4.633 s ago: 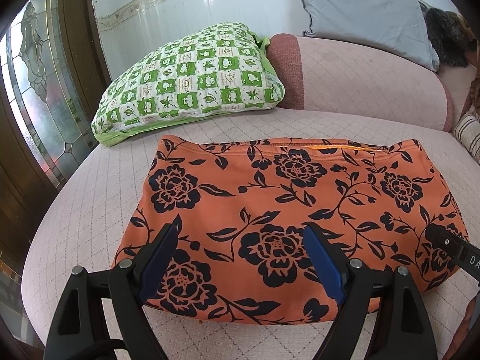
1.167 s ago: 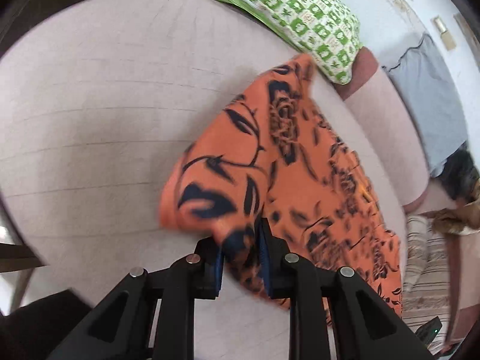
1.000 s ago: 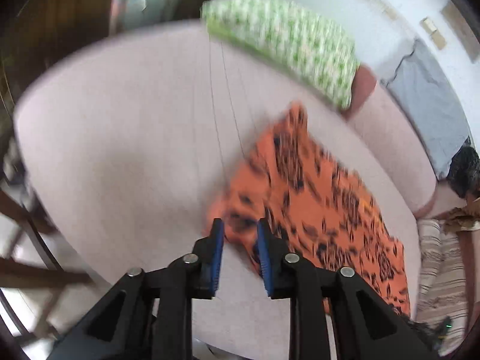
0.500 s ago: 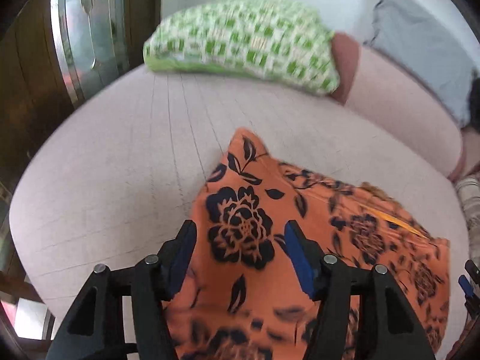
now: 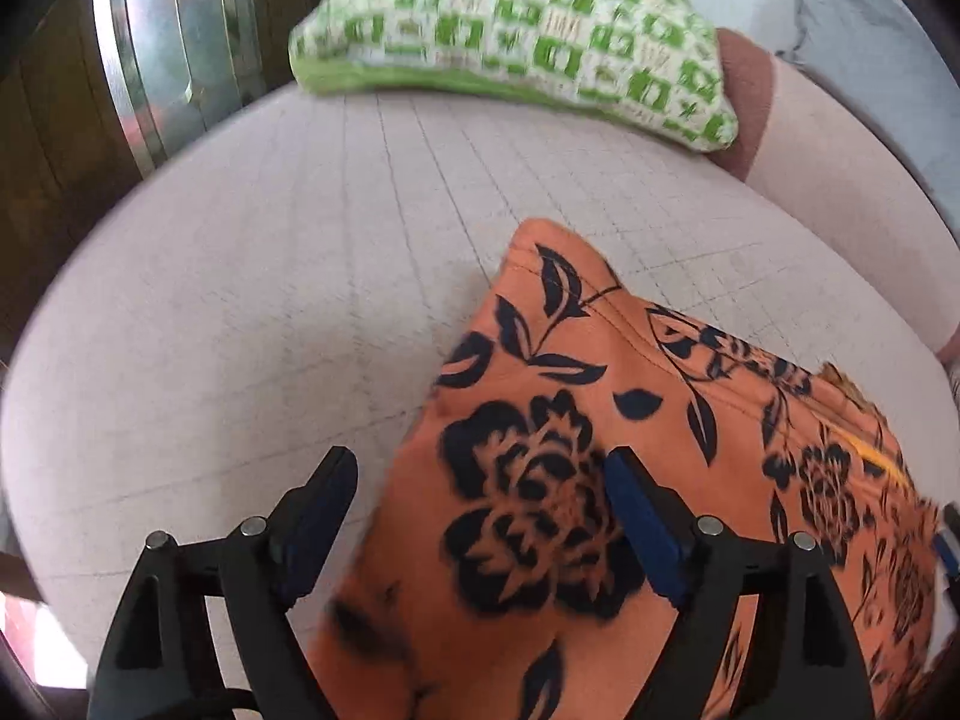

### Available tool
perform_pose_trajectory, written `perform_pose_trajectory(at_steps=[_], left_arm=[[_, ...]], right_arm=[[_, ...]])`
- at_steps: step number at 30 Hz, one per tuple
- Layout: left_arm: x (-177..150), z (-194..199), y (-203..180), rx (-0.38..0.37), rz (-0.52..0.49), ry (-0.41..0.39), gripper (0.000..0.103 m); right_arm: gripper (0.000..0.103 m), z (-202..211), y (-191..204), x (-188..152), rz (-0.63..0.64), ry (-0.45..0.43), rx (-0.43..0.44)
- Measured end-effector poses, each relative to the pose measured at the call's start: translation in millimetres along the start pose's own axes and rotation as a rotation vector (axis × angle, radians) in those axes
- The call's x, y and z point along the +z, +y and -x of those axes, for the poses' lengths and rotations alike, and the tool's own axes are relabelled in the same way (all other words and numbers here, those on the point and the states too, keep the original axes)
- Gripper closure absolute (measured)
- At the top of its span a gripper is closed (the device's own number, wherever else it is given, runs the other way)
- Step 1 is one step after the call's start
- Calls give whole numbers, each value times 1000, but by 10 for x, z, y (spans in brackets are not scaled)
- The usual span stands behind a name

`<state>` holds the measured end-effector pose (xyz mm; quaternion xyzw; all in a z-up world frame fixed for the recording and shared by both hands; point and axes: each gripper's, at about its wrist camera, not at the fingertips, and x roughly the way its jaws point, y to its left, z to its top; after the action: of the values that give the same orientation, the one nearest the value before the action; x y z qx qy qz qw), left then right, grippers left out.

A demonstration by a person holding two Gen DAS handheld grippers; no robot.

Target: Fold small clothes

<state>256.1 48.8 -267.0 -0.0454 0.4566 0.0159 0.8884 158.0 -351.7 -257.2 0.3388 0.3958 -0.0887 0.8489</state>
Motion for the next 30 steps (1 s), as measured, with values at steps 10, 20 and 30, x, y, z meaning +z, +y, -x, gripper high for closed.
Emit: perform_pose_trajectory(at_steps=[10,20,30], left_arm=[[-475,172,324,102,-31,9,12],[-616,665,668,99,76,-84,4],[-1227,1025,872,-103,202,-11,16]], right_arm=[[48,510,506,-1140,226,162,101],[48,901,538,-1470,256,90,116],[71,1166,653,-1537,285,-23,237]])
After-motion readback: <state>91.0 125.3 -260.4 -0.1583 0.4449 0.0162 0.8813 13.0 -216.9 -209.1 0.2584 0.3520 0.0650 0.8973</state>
